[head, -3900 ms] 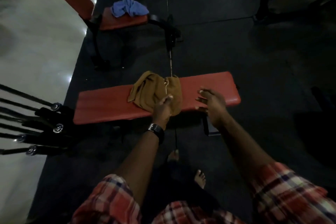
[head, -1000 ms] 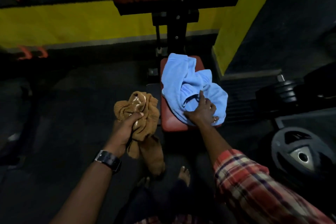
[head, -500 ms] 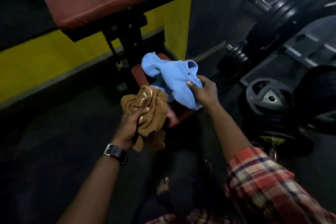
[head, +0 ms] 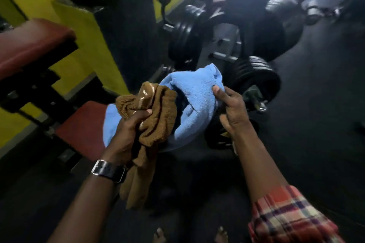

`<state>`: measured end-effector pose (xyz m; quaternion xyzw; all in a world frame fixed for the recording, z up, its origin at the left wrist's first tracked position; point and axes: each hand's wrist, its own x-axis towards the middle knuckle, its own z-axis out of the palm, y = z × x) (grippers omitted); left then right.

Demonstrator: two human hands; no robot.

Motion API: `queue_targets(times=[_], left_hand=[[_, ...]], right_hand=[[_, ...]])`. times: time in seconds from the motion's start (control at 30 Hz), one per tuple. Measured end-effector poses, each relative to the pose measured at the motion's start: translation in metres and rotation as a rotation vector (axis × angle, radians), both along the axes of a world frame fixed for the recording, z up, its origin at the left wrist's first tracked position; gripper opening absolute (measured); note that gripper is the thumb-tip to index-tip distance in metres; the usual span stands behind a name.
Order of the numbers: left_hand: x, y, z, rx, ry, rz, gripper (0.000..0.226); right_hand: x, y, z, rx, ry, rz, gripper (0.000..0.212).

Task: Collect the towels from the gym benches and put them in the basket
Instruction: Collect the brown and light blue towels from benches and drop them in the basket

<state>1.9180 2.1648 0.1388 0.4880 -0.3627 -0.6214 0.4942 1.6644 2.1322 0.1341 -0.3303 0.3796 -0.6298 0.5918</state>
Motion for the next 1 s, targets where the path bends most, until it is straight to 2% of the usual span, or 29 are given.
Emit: queue_targets(times=[0.1, 0.2, 0.27, 0.33, 0.37, 0.5, 0.63, 0.73, 0.83, 0.9, 1.0], left_hand=[[-0.082, -0.019, 0.008, -0.007, 0.02, -0.15, 0.015], [-0.162, -0.031, 0.014, -0.046, 0.004, -0.215, 0.006], [-0.206, -0.037, 0.015, -0.064, -0.02, -0.258, 0.011], [-0.243, -0.041, 0.02, -0.087, -0.044, -0.298, 0.012], [-0.291, -0.046, 0.024, -0.108, -0.046, -0.345, 0.014], [-0.354, -0.055, 0.033, -0.12, -0.027, -0.339, 0.036], [-0.447, -0.09, 0.037, -0.212, -0.032, -0.436, 0.022], [-0.511, -0.124, 0.048, -0.231, 0.089, -0.521, 0.018], [-0.576, -0.162, 0.058, -0.158, 0.269, -0.593, 0.032], [-0.619, -0.184, 0.058, 0.014, 0.347, -0.679, 0.043], [-0.677, -0.207, 0.05, 0.228, 0.313, -0.825, 0.029]], right_hand=[[-0.065, 0.01, 0.007, -0.013, -0.014, -0.083, 0.016], [-0.134, 0.025, 0.012, -0.03, -0.026, -0.179, 0.012], [-0.172, 0.032, 0.015, -0.034, -0.035, -0.24, 0.01], [-0.202, 0.039, 0.018, -0.021, -0.048, -0.314, 0.017], [-0.244, 0.045, 0.021, -0.022, -0.055, -0.391, 0.023], [-0.293, 0.049, 0.025, -0.001, -0.027, -0.524, 0.045], [-0.382, 0.044, 0.021, -0.006, -0.031, -0.692, 0.035], [-0.45, 0.033, 0.023, -0.041, 0.034, -0.727, 0.041], [-0.513, 0.01, 0.028, -0.056, 0.109, -0.736, 0.048], [-0.551, -0.004, 0.03, -0.073, 0.088, -0.727, 0.049], [-0.598, -0.021, 0.03, -0.021, 0.169, -0.731, 0.045]])
